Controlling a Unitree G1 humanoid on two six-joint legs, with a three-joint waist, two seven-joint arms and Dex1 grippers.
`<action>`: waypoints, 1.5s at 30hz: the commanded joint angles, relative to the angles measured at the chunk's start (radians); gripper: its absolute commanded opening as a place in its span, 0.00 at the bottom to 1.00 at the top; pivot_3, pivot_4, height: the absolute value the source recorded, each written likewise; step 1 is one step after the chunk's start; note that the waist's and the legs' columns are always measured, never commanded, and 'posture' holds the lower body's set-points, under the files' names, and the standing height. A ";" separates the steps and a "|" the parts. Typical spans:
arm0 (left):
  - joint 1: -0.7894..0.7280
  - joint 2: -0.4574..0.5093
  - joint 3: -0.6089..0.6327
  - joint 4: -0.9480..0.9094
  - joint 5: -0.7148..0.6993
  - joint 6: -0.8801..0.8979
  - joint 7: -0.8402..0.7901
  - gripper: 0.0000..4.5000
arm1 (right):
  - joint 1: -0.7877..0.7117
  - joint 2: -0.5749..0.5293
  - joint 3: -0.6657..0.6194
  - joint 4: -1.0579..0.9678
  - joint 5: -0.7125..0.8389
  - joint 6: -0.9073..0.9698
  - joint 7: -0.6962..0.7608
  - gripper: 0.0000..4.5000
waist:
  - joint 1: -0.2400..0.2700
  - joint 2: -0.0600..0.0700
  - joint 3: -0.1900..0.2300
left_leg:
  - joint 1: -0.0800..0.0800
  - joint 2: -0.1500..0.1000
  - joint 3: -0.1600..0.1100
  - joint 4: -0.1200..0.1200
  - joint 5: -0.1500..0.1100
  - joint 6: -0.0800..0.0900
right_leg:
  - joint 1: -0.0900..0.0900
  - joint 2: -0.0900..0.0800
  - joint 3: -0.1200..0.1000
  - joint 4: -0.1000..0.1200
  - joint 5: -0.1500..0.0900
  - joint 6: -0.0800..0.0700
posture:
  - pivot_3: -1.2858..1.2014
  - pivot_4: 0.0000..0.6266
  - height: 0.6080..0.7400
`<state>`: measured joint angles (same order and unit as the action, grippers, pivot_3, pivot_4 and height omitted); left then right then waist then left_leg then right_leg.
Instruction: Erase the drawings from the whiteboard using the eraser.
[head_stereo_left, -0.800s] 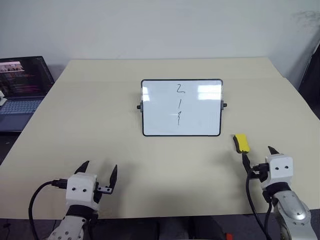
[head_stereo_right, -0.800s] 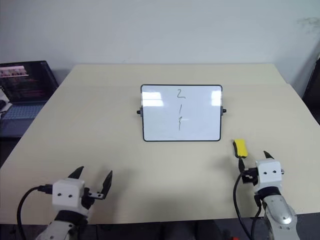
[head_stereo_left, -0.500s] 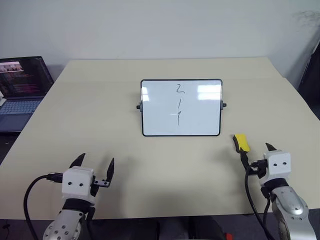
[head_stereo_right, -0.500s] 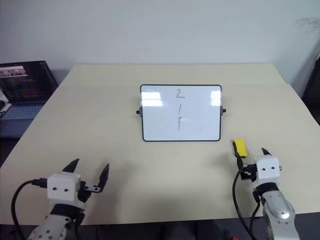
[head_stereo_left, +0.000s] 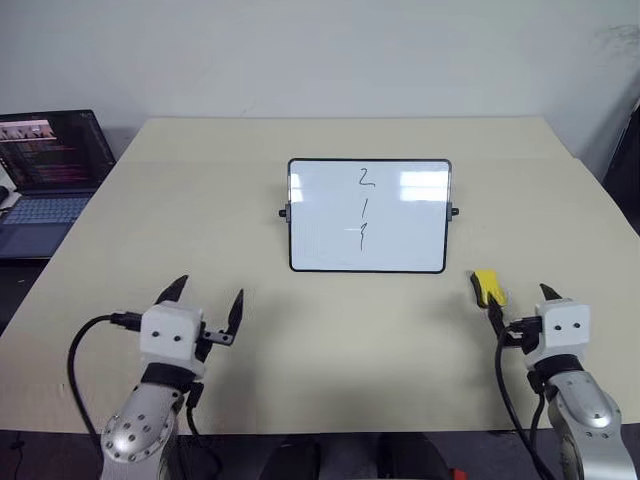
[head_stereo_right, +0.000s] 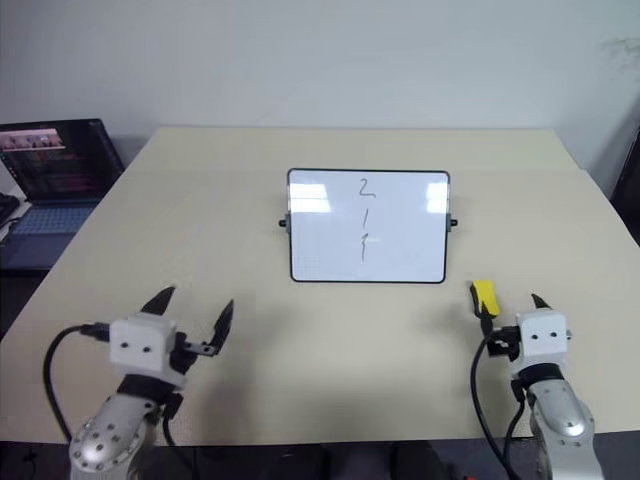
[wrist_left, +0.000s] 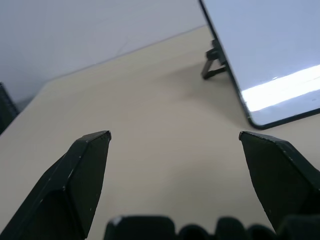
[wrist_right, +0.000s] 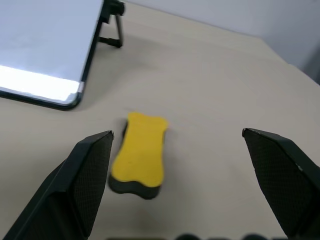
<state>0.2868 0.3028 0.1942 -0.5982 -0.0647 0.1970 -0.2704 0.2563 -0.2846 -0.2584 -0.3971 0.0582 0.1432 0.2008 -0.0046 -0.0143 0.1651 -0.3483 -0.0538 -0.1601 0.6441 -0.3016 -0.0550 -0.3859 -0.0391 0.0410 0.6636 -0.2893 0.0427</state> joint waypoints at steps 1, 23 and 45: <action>-0.079 0.039 -0.007 -0.024 -0.080 0.074 -0.060 1.00 | -0.016 -0.026 -0.042 -0.042 0.020 0.019 0.003 1.00 | 0.000 0.000 0.000 | 0.000 0.000 0.000 0.000 0.000 0.000 | 0.000 0.000 0.000 0.000 0.000 0.000 | 0.52 0.24 1.00; -0.534 0.358 -0.134 0.070 -0.564 0.458 -0.590 1.00 | -0.440 -0.052 -0.064 -0.189 0.123 0.786 -0.112 1.00 | -0.012 0.001 0.000 | -0.001 0.000 0.000 -0.001 0.002 -0.004 | -0.003 0.001 0.000 0.001 0.000 0.000 | 0.52 0.24 1.00; -0.551 0.356 -0.277 0.250 -0.418 0.212 -0.763 1.00 | -0.609 0.019 -0.102 -0.261 0.160 1.359 -0.158 1.00 | -0.025 0.002 0.000 | -0.002 -0.001 -0.001 -0.001 0.000 0.000 | -0.004 0.000 0.000 0.001 0.000 0.000 | 0.52 0.24 1.00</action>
<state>-0.2651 0.6603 -0.0847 -0.3437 -0.4868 0.4409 -1.0219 -0.3373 -0.2569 -0.3610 -0.6200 0.2145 1.4978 0.0340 -0.0297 -0.0122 0.1653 -0.3507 -0.0544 -0.1609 0.6427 -0.3019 -0.0553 -0.3902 -0.0395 0.0410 0.6642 -0.2888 0.0422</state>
